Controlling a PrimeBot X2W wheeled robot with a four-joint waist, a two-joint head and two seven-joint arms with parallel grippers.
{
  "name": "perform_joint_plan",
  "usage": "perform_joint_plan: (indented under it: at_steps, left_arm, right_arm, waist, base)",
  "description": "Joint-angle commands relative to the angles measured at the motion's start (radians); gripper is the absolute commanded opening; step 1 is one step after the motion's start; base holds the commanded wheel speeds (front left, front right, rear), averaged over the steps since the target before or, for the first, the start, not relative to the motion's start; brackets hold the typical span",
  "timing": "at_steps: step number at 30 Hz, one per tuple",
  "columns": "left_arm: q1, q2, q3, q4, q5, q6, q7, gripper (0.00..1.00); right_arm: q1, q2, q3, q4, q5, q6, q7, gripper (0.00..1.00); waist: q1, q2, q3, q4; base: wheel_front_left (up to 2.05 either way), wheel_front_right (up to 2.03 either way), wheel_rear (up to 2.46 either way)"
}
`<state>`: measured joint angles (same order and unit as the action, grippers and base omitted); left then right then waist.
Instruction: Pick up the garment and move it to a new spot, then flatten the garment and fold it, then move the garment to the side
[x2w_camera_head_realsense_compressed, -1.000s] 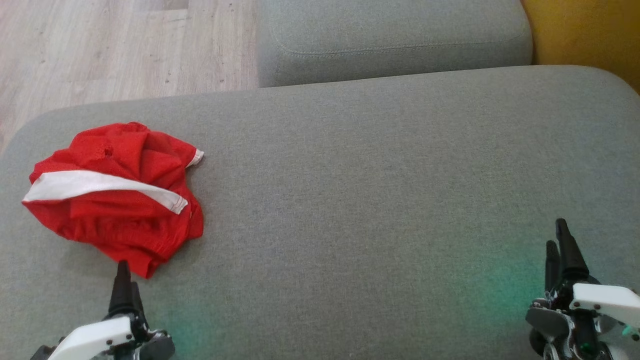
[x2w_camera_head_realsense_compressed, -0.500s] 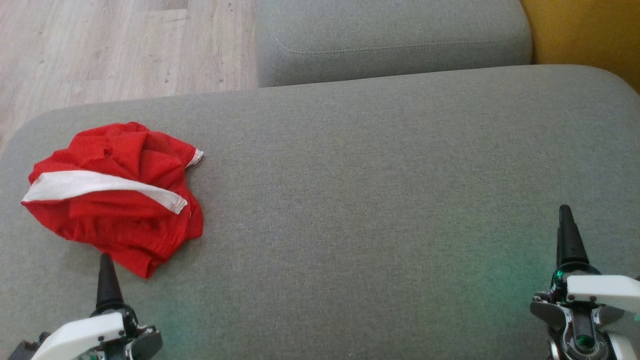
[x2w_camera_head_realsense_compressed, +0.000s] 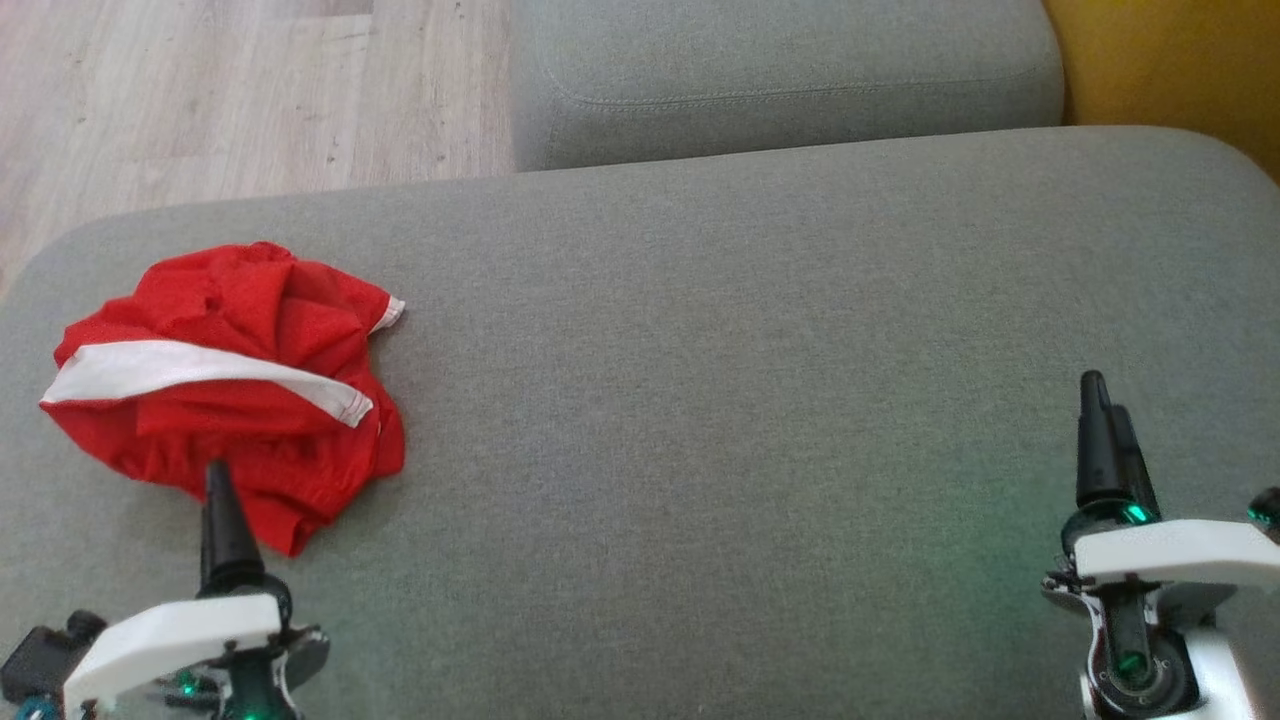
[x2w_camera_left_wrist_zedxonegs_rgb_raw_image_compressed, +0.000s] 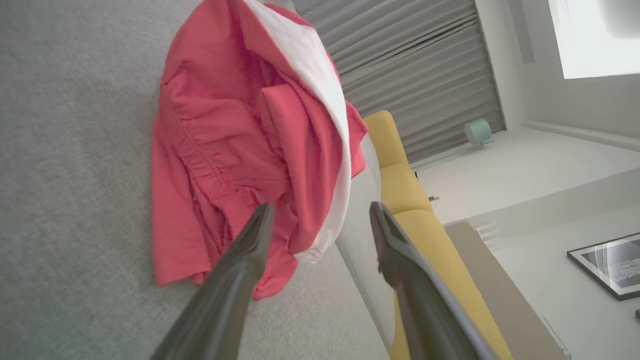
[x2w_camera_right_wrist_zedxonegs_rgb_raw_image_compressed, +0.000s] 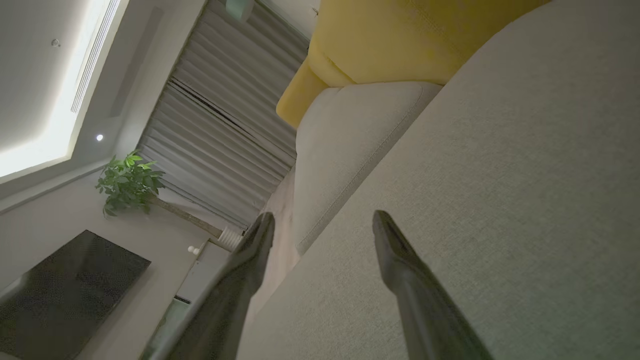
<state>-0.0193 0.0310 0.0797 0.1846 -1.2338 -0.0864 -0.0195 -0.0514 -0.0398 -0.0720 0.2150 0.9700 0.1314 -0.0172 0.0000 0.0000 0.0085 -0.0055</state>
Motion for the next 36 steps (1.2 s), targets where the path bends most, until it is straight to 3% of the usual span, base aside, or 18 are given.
perform_joint_plan:
  at_steps: [1, 36]
  left_arm:
    - [-0.044, 0.010, -0.001, -0.052, 0.042, 0.007, -0.011, 1.00]
    - [-0.038, 0.014, -0.167, -0.138, 0.658, 0.062, -0.115, 1.00]
  right_arm:
    - [-0.048, -0.006, 0.014, -0.049, -0.050, 0.000, -0.015, 1.00]
    - [-0.047, -0.008, 0.073, -0.105, -0.637, 0.000, -0.118, 1.00]
  waist:
    - [0.0000, 0.0000, 0.001, 0.000]
    - [0.0000, 0.0000, 0.012, -0.013]
  base:
    - [0.00, 0.00, 0.00]
    - [0.00, 0.00, 0.00]
